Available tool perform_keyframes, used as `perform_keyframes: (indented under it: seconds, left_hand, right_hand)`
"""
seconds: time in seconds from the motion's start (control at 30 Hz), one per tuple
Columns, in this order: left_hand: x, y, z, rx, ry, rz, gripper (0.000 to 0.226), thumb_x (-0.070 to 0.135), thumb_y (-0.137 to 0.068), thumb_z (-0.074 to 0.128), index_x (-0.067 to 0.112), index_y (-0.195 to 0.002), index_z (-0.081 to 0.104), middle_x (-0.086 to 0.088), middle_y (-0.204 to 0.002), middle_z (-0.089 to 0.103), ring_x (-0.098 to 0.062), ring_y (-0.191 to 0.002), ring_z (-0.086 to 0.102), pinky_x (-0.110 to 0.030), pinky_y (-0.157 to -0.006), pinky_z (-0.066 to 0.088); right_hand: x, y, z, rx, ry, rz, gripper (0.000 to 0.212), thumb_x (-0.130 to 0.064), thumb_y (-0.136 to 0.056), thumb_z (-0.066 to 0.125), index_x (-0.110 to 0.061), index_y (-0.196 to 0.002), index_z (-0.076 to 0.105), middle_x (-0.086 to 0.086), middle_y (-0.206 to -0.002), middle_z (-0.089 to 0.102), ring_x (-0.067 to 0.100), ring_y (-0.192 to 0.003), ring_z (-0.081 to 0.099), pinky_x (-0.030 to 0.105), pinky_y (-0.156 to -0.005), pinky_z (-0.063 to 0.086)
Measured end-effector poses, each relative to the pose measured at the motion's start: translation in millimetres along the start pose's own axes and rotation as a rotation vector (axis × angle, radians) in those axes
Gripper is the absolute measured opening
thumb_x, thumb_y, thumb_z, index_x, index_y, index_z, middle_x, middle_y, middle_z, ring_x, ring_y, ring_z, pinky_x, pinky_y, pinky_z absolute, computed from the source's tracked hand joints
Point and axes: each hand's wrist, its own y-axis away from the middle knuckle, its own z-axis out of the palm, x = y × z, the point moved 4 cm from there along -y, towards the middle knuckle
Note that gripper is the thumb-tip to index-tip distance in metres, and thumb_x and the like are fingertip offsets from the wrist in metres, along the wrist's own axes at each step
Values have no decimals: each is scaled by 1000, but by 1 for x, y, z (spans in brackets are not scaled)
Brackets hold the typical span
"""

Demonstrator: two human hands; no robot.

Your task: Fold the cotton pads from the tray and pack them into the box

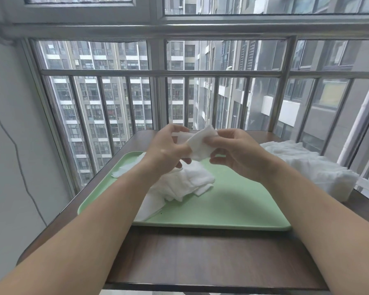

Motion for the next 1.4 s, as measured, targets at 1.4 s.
perform_keyframes:
  seconds: [1.4]
  left_hand:
    - [4,0,-4,51,154,-1,22,4,-93,58,21,-104,66,-2,-100,67,-20,-97,67,-23,-63,57]
  right_hand:
    - [6,-3,-17,362,669,17,17,-29,-94,67,-14,-100,64,-1,-89,62,9,-71,54,20,-58,40]
